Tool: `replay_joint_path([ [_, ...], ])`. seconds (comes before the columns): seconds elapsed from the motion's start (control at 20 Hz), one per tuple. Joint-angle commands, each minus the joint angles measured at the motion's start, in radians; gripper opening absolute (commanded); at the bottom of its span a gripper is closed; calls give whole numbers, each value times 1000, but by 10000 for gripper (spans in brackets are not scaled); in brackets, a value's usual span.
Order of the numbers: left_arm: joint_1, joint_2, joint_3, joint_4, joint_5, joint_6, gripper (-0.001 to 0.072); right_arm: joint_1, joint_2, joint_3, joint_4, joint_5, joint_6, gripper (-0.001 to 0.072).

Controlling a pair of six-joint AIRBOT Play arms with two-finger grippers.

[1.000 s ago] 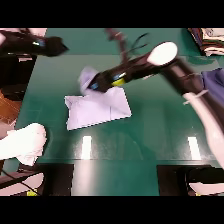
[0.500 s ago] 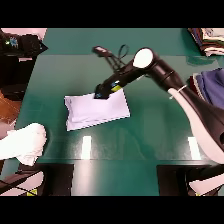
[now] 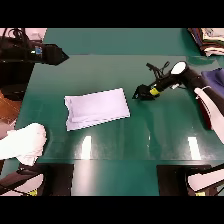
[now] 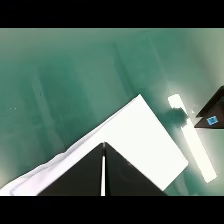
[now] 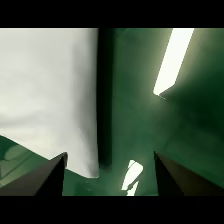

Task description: Fold the shirts.

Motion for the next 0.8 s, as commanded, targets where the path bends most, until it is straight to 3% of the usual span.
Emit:
replay_joint_path([
  [0.0,-25,0,-24,-2,34,10,25,-6,-62,-61,129,-55,-11,548],
  [0.25,-25,0,-23,-2,32,33,25,135,-156,-47,329,-173,-65,546],
  [0.4,-25,0,-23,-15,31,52,25,201,-196,39,315,-179,-82,305],
  [0.5,-26,0,-23,-23,30,51,24,219,-211,111,310,-185,-84,50],
  [0.55,-26,0,-23,-30,30,51,24,218,-212,149,286,-185,-82,16],
  [0.75,-76,0,-23,-42,32,53,24,121,-150,306,39,-158,25,16],
])
